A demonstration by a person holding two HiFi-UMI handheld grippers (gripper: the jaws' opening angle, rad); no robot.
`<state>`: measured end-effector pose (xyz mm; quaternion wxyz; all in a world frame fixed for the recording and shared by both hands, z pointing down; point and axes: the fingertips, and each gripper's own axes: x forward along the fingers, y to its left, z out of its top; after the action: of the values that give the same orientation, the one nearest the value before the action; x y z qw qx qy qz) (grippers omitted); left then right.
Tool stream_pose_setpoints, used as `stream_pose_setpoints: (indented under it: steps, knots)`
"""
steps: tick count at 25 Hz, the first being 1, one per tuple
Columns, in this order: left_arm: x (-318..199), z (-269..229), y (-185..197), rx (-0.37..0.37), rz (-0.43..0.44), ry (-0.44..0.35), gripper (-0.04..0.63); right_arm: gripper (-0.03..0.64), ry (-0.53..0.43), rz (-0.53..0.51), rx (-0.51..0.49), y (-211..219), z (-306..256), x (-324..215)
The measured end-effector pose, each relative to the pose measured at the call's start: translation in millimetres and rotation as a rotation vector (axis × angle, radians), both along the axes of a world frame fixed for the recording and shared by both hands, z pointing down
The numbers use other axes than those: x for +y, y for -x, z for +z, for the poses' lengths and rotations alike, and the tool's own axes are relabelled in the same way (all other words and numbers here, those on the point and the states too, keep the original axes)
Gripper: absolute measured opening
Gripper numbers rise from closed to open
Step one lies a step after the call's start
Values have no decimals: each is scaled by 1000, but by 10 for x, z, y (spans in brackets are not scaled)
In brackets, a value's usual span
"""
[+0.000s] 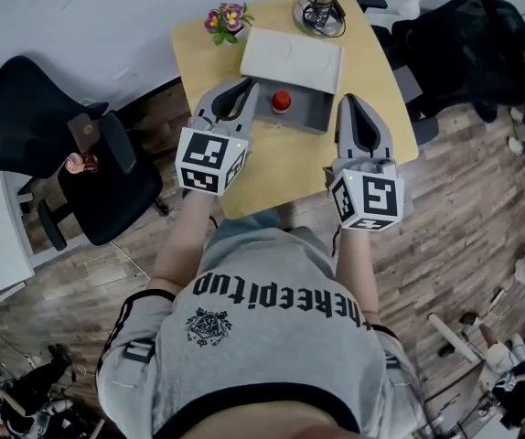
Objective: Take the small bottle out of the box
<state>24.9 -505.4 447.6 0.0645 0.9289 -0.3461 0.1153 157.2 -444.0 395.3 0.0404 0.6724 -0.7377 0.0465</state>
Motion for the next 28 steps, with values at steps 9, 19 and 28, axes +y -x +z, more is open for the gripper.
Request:
stream_pose_setpoints:
  steps: [9,19,28]
  knots:
    - [-26,613,-196,-106,179,155,91,1,36,69,21,-159,81,47]
    - [-15,1242,-433,-283,338,264,221,2,63,134,34,-357,160,130]
    - [38,1694,-674,-439,403,295,242,1,83,212,36,-571,215,292]
